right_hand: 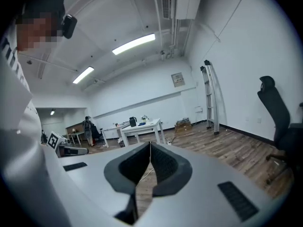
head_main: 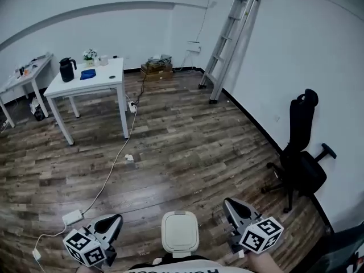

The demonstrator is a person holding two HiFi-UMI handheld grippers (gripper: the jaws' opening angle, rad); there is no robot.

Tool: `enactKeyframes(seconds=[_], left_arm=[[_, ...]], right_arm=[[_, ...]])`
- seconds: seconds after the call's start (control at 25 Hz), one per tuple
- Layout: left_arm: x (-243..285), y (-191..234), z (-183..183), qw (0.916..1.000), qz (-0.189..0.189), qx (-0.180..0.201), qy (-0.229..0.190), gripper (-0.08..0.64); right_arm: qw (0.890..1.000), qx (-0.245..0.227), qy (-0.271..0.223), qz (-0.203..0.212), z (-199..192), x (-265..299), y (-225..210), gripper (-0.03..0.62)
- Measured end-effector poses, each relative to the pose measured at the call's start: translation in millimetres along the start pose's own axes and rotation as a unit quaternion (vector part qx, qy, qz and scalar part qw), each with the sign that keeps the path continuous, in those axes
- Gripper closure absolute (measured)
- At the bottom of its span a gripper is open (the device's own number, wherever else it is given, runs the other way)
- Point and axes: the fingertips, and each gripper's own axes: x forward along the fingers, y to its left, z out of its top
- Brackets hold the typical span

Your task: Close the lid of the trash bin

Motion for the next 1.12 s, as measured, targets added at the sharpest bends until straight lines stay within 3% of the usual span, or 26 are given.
enactKeyframes(seconds=[0.28, 0.48, 0.72, 1.12], left_arm=[[2, -14, 14, 0.9976, 0.057, -0.022, -0.033, 0.552], [2, -21, 17, 0.9953, 0.088, -0.015, -0.038, 0.552], [7, -44, 25, 0.9940, 0.094, -0.004, -0.055, 0.552], [-6, -62, 4, 0.9944, 0.094, -0.020, -0.043, 0.552]], right_arm=[[0.999, 0.016, 0.031, -0.009, -16, -40, -43, 0.581], [0.997, -0.029, 0.064, -0.022, -33, -65, -70, 0.581], [0.995, -0.025, 0.096, -0.015, -55, -81, -81, 0.583], [0.995, -0.044, 0.094, -0.006, -61, -94, -67, 0.583]])
